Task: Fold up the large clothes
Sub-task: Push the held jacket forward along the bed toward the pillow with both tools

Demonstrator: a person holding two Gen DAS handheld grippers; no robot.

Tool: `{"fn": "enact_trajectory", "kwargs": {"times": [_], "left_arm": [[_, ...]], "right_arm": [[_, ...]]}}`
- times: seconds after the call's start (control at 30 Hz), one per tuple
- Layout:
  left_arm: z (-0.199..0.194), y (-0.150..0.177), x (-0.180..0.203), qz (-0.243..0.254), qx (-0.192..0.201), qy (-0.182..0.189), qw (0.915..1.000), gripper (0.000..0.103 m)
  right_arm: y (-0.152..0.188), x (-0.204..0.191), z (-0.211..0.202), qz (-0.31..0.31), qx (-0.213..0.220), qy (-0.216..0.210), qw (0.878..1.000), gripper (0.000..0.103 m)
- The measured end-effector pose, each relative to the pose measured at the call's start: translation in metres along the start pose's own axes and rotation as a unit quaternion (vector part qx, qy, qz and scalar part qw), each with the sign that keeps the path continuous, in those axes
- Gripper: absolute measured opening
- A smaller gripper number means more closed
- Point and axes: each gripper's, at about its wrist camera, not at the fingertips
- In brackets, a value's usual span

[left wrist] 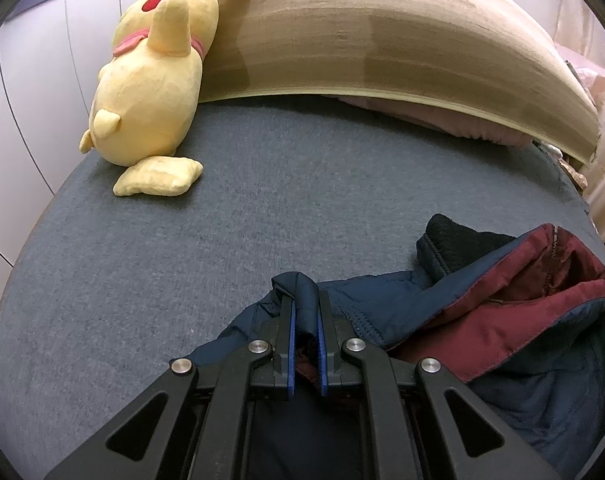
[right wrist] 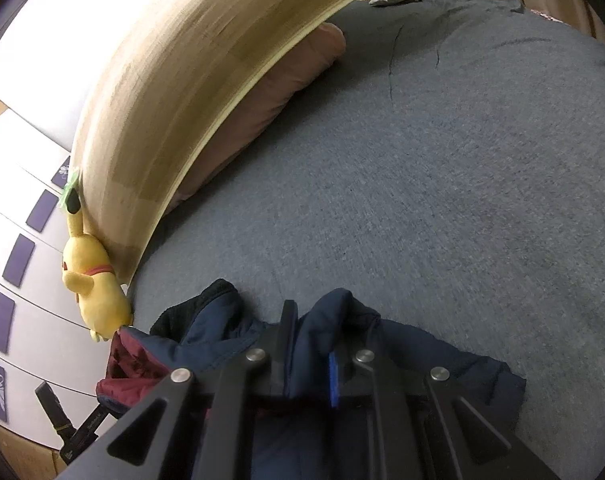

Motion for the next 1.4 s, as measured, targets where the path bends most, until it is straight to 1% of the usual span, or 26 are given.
{"fn": "enact_trajectory", "kwargs": {"times": [0.3,0.8,0.97,1.1,1.17,1.23,1.3,1.4], "left_arm": [[0.009,-0.003,0.000,0.002,-0.011,-0.002,0.9999,0.009],[0.027,-0.007,0.002,0.008,-0.046,-0.007,0.9989,0.009],[0.033,-0.012,0.001,0.008,-0.064,-0.004,0.9979,0.009],[0.033,-0.012,0.000,0.008,-0.066,0.000,0.9978,0.009],[0.033,-0.011,0.000,0.009,-0.065,-0.001,0.9979,0.009],[0.033,-0.011,-0.001,0.006,-0.065,0.001,0.9979,0.009],[0.033,-0.010,-0.001,0.003,-0.064,0.003,0.9979,0.009],[0.033,-0.011,-0.004,-0.005,-0.064,0.008,0.9979,0.009]], "right_arm": [[-0.003,0.004,0.009,0.011,-0.015,0.007,1.000,0.013],[-0.010,0.003,0.025,0.019,-0.044,0.017,0.999,0.013],[-0.017,0.001,0.028,0.021,-0.057,0.022,0.998,0.013],[-0.019,0.000,0.028,0.022,-0.063,0.023,0.998,0.013],[-0.020,0.003,0.030,0.030,-0.071,0.017,0.997,0.013],[-0.022,0.010,0.029,0.051,-0.074,-0.001,0.996,0.016],[-0.023,0.015,0.029,0.069,-0.078,-0.016,0.994,0.017],[-0.023,0.019,0.026,0.082,-0.077,-0.029,0.993,0.018]]}}
Point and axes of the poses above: each gripper's, at about its wrist camera, not at the fingertips, and z roughly the way its jaws point, x to its right, y to its underside, and after that the axes turned 1 degree about -x, right-handed
